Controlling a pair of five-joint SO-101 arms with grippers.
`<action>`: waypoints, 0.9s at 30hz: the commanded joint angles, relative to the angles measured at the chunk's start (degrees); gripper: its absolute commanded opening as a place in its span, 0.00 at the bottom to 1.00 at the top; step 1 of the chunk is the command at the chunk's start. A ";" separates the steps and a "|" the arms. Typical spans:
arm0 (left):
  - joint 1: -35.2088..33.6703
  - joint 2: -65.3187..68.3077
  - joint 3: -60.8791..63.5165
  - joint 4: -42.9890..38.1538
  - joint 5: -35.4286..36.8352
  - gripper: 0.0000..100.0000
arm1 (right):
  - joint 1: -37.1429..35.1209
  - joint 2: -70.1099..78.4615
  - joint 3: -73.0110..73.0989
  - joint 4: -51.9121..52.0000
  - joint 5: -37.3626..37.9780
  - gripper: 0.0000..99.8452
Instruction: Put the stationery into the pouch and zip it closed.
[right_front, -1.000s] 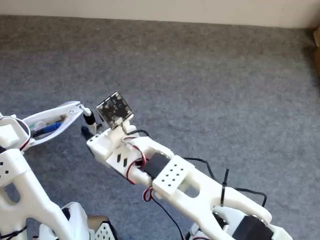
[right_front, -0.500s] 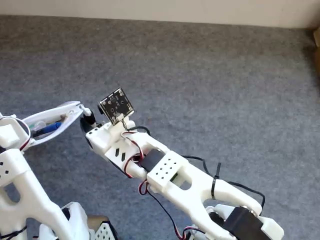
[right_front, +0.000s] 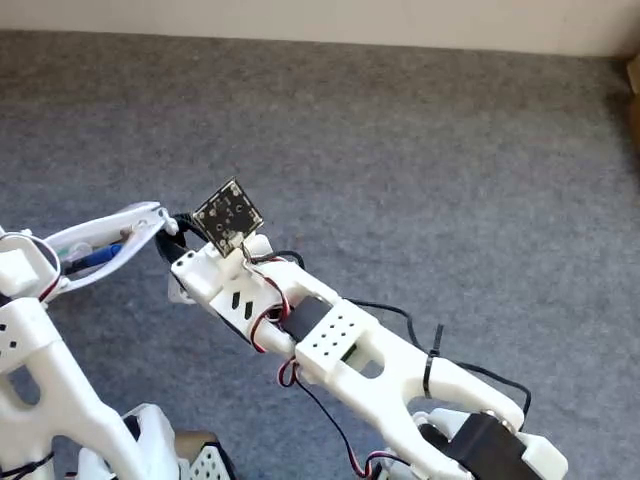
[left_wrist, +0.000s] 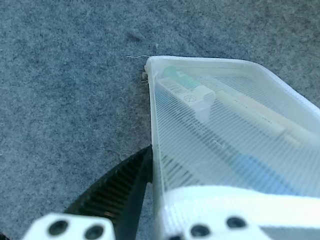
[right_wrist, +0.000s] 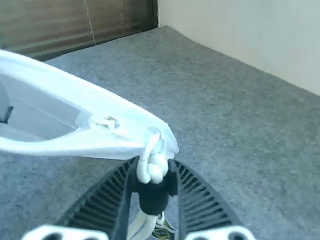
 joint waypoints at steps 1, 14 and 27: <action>-0.22 1.10 0.57 -1.23 0.62 0.00 | 0.13 -0.92 -1.89 -1.10 3.43 0.00; -0.22 1.10 -1.19 -2.90 0.70 0.00 | -0.04 -21.76 14.20 6.02 10.55 0.00; 16.84 1.01 -5.49 -2.99 -17.05 0.02 | -4.18 -38.99 14.81 30.02 10.20 0.00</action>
